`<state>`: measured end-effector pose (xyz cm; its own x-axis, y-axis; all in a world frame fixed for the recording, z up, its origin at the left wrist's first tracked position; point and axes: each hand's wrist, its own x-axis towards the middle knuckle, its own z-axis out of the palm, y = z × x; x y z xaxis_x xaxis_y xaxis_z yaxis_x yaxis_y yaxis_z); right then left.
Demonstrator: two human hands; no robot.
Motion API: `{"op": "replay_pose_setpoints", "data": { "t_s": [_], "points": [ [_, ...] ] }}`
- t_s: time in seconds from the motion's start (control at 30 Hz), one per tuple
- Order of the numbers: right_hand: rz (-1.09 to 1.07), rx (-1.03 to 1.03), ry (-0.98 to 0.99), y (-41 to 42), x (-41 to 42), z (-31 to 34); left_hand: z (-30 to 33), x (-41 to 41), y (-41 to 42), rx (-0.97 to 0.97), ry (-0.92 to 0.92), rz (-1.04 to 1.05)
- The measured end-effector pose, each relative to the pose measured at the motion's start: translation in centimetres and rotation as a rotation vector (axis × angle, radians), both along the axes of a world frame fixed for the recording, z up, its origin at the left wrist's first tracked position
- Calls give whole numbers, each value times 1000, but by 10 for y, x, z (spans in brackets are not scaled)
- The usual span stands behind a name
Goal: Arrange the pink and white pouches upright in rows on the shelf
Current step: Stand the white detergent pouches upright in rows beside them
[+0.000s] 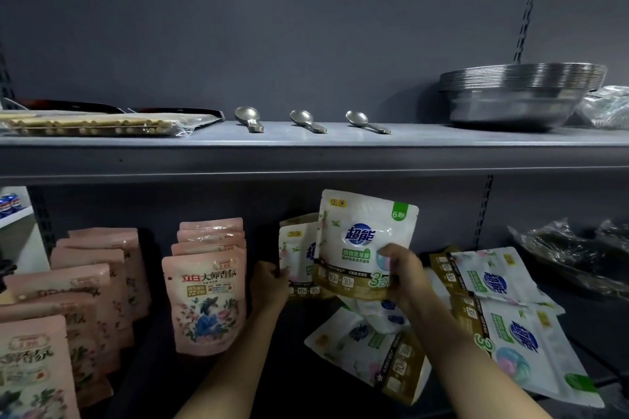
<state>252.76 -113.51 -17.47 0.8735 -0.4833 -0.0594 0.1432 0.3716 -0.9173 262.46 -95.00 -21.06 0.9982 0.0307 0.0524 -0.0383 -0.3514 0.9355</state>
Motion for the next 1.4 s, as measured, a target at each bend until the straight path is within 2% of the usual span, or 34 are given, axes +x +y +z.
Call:
{"op": "replay_pose_setpoints", "data": {
  "t_s": [0.07, 0.27, 0.33, 0.37, 0.43, 0.47, 0.6, 0.67, 0.83, 0.97, 1.17, 1.4],
  "points": [
    [51, 25, 2, 4, 3, -3, -5, -3, 0, 67, -28, 44],
    [107, 34, 19, 9, 14, -10, -12, -8, 1, 180, -123, 6],
    [122, 22, 22, 7, 15, -12, -8, -11, 1, 120, -93, -16],
    [137, 21, 17, 6, 16, -15, -5, -13, 0, 5, -41, -47],
    [172, 14, 4, 4, 16, -19, 0, -17, 0, -254, 85, -134],
    [181, 5, 15, 3, 16, -21, 3, -21, 2, -314, 122, -198],
    [211, -8, 47, 4, 22, -26, 5, -40, 6, -250, 103, -580],
    [247, -32, 54, 3, 24, -28, 2, -44, 6, -203, 53, -651],
    [321, -78, 65, 4, 31, -33, 0, -45, 12, -245, -33, -517],
    [355, -219, 102, 16, 34, -28, 2, -47, 17, -244, -111, -404],
    [411, -194, 189, 35, 37, -39, 3, -45, 24, -249, -126, -307],
    [442, -580, 367, 36, 28, -58, 1, -43, 29, -221, -147, -299]
  ]
}}
